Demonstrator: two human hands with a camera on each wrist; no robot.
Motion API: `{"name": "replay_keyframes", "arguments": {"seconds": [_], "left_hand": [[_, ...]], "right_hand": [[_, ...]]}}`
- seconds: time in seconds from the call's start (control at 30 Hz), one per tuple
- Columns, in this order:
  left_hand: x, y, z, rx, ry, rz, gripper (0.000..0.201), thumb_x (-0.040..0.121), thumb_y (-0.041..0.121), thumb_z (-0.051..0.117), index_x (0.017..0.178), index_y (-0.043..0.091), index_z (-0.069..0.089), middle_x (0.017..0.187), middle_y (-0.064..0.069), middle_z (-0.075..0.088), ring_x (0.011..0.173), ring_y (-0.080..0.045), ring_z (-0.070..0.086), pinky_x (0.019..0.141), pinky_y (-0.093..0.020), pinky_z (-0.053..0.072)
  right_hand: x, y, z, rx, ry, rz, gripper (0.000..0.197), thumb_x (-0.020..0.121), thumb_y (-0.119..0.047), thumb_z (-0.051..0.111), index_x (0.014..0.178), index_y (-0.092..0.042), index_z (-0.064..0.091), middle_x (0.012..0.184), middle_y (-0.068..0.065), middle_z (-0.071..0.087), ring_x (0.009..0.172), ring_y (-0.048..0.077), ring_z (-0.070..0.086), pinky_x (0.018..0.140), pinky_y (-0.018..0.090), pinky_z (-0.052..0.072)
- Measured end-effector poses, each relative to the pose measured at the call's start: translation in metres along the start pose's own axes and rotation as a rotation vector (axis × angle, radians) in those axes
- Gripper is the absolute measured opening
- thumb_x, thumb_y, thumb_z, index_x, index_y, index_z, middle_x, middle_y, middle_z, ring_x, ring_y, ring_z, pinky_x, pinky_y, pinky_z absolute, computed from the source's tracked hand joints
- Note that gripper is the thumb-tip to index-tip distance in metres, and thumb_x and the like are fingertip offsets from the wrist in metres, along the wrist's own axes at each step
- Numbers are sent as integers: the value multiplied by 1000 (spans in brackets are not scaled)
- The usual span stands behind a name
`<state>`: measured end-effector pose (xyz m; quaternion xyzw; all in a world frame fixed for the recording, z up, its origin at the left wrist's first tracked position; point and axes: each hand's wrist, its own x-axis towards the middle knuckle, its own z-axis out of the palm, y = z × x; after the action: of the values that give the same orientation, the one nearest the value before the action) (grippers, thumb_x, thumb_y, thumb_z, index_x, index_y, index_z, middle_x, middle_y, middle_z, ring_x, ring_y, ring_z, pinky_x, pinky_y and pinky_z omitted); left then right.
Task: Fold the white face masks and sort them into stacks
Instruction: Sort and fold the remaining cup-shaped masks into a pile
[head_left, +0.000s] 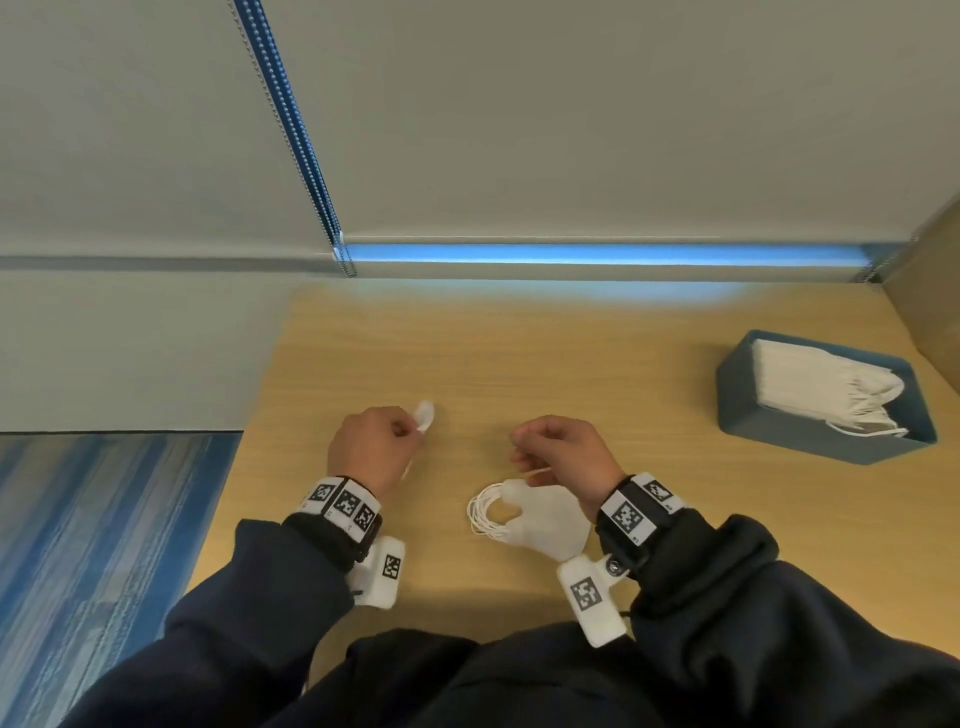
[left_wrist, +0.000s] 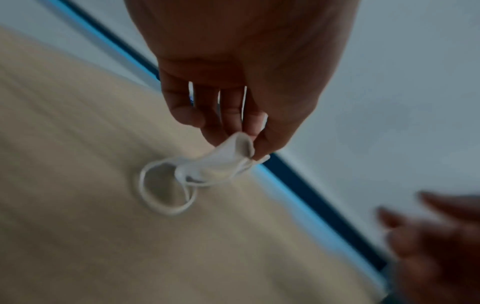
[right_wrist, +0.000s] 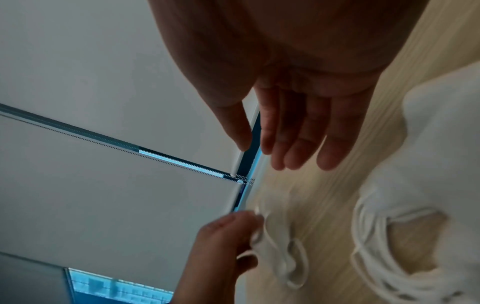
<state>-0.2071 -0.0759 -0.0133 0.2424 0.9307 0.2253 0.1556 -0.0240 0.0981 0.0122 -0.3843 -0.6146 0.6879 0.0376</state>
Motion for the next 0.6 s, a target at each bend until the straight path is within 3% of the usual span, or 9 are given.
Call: {"name": "replay_keyframes", "arguments": {"seconds": [0.07, 0.17, 0.27, 0.33, 0.4, 0.43, 0.5, 0.53, 0.6], "left_hand": [[-10, 24, -8, -296, 73, 63, 6, 88, 29, 74, 86, 31, 79, 78, 18, 74, 74, 0, 68, 73, -22, 55], [-32, 63, -11, -451, -3, 243, 7, 88, 28, 75, 84, 32, 80, 81, 19, 74, 78, 4, 67, 72, -11, 48], [-41, 79, -2, -512, -80, 315, 3, 86, 28, 78, 86, 31, 80, 88, 13, 72, 81, -4, 67, 75, -19, 51], [-38, 79, -7, -720, -92, 213, 8, 88, 22, 77, 86, 29, 80, 91, 9, 75, 87, -10, 69, 81, -29, 53], [-35, 73, -15, -937, -97, 151, 18, 86, 19, 78, 99, 31, 76, 107, 10, 74, 101, -15, 67, 89, -38, 54], [-33, 70, -18, -966, -120, 181, 35, 82, 20, 80, 112, 34, 71, 120, 12, 69, 111, -14, 64, 95, -39, 54], [-31, 65, -22, -948, -266, 280, 72, 75, 23, 83, 137, 41, 54, 142, 15, 56, 130, -8, 53, 105, -35, 47], [-30, 64, -22, -976, -376, 299, 81, 73, 23, 84, 144, 39, 48, 147, 11, 53, 134, -9, 51, 108, -35, 45], [-29, 62, -23, -1106, -604, 263, 79, 72, 21, 82, 145, 23, 52, 143, -5, 60, 130, -20, 58, 108, -39, 48]], "right_hand": [[0, -7, 11, 75, -70, 57, 30, 96, -28, 67, 105, -1, 74, 97, 18, 77, 83, 27, 71, 77, 38, 58], [-1, -20, 21, 197, -101, 50, 38, 97, -37, 66, 107, -1, 75, 99, 17, 77, 93, 32, 75, 86, 44, 60], [-1, -29, 16, 140, -12, -48, 22, 96, -19, 68, 97, 2, 76, 91, 18, 76, 86, 35, 73, 78, 40, 63], [-2, -32, 5, 45, 33, -105, 16, 95, -11, 67, 90, 0, 77, 89, 18, 76, 85, 36, 73, 71, 37, 62], [-8, -39, -7, -83, -17, -160, 13, 94, -11, 69, 90, -3, 79, 93, 19, 77, 87, 33, 73, 77, 41, 61], [-14, -45, -11, -131, -82, -192, 13, 94, -11, 69, 91, -3, 79, 93, 21, 76, 85, 29, 72, 78, 41, 59], [-28, -57, -18, -179, -214, -245, 14, 94, -9, 68, 95, 1, 78, 95, 25, 75, 81, 25, 69, 77, 37, 57], [-34, -62, -20, -182, -259, -260, 15, 95, -7, 67, 97, 3, 78, 96, 25, 75, 82, 26, 69, 78, 38, 57], [-39, -67, -27, -134, -291, -257, 17, 95, -5, 66, 102, 6, 76, 101, 26, 74, 89, 32, 71, 83, 42, 58]]}}
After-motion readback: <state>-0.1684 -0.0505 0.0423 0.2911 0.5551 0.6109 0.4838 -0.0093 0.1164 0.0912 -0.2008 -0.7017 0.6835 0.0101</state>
